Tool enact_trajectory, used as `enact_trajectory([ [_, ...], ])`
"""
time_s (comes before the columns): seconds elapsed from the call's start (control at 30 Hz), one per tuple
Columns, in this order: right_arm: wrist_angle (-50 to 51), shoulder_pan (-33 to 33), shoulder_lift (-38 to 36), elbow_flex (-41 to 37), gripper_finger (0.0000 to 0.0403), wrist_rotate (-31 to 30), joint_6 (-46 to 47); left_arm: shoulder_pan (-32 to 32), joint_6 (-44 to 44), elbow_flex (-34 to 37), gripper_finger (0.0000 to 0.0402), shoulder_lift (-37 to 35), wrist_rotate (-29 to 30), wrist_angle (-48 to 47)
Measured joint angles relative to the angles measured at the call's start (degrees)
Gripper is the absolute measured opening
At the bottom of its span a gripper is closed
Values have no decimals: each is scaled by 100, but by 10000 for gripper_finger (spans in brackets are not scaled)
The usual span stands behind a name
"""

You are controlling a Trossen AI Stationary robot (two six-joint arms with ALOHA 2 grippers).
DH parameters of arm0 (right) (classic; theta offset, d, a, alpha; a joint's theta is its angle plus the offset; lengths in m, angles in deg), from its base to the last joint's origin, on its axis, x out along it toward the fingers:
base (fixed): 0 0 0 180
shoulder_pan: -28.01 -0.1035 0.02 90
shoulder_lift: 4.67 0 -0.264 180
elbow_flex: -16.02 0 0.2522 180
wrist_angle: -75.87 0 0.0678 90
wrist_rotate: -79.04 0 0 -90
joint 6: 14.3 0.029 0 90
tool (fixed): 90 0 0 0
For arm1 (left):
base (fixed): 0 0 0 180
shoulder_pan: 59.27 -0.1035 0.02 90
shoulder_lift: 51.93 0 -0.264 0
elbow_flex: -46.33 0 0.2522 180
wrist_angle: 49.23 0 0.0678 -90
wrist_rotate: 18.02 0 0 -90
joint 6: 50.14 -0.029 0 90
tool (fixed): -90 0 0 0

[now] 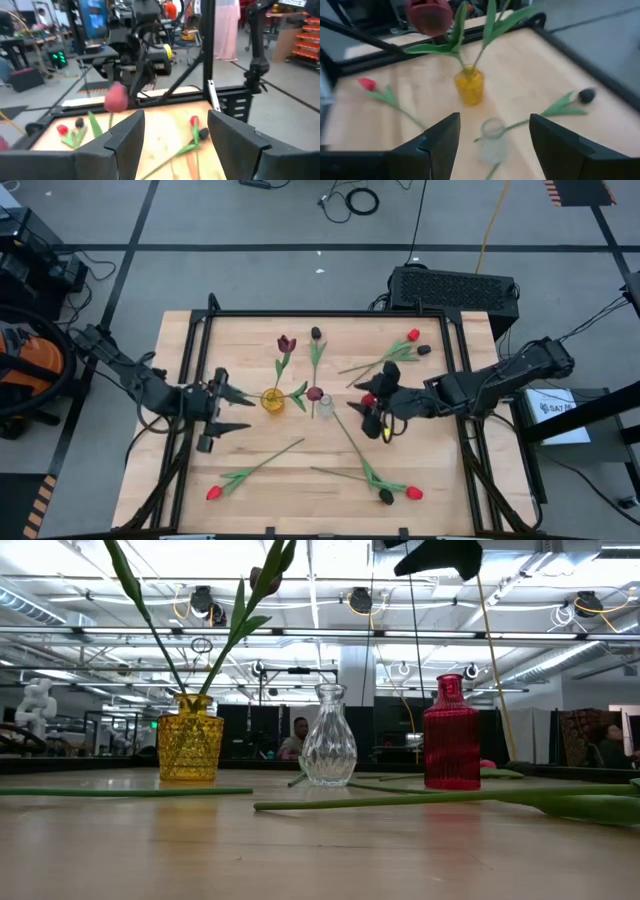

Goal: Sort flowers into vase by color
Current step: Put the top pink tulip into the transparent vase

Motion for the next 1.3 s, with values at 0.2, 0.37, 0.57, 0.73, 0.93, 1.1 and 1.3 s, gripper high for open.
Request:
enact_trajectory([
  [0.2, 301, -617, -334, 0, 229, 479, 1048, 19, 170, 0, 224, 161, -233, -23],
  [0.37, 328, -1374, -532, 0, 220, 493, 1433, 170, 264, 0, 224, 230, -234, -32],
  [0.57, 668, -2135, -406, 2, 207, 237, 2490, 421, 269, 0, 224, 354, -258, -51],
  [0.73, 988, -2453, -33, 2, 201, 17, 3144, 492, 280, 0, 224, 445, -263, -336],
  [0.93, 988, -2114, -28, 295, 198, -121, 2520, 435, 297, 0, 224, 447, -208, -685],
  [1.1, 1687, -1551, -163, 764, 198, -1187, 725, 252, 285, 2, 224, 540, -160, -672],
  [1.3, 2790, -613, -194, 861, 198, -1788, -1028, 53, 458, 2, 224, 700, 264, -668],
])
